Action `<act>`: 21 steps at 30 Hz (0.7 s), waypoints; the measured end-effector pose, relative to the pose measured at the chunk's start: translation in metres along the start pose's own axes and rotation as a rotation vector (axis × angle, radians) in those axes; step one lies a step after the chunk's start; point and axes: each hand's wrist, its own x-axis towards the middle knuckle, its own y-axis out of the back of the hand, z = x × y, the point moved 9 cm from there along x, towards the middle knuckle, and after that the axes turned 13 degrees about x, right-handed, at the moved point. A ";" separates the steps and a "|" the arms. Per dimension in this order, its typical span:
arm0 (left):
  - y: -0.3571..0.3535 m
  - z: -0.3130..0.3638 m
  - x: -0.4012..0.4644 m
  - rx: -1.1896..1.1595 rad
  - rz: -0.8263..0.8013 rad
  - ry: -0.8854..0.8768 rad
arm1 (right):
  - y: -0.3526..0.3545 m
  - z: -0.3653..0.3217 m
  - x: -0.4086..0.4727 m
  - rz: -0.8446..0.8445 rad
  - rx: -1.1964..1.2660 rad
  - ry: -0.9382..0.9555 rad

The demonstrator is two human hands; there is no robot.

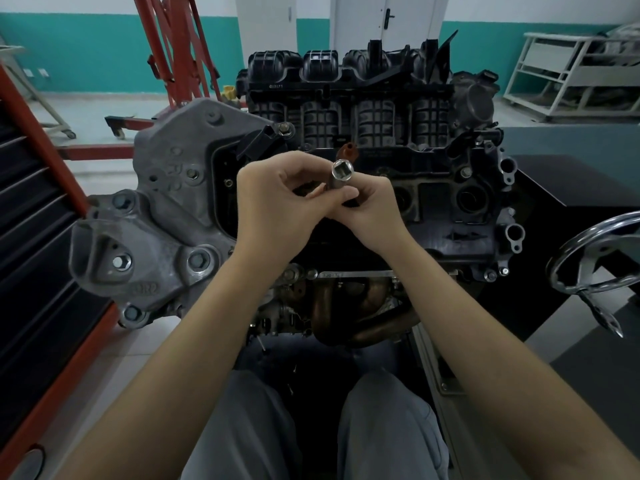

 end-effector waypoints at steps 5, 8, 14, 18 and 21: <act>-0.006 -0.003 -0.001 -0.144 -0.079 0.017 | -0.004 -0.002 -0.001 -0.044 0.028 0.007; -0.010 0.000 -0.001 -0.148 -0.107 0.012 | 0.000 0.000 -0.002 0.011 0.041 0.006; -0.006 0.007 -0.003 -0.045 -0.036 -0.027 | -0.008 -0.008 -0.002 -0.049 0.037 -0.012; -0.012 0.007 -0.002 -0.119 -0.146 -0.016 | -0.005 -0.004 -0.002 -0.036 0.034 -0.005; -0.009 0.010 0.000 -0.049 -0.110 -0.019 | -0.001 -0.002 -0.002 0.020 0.032 0.004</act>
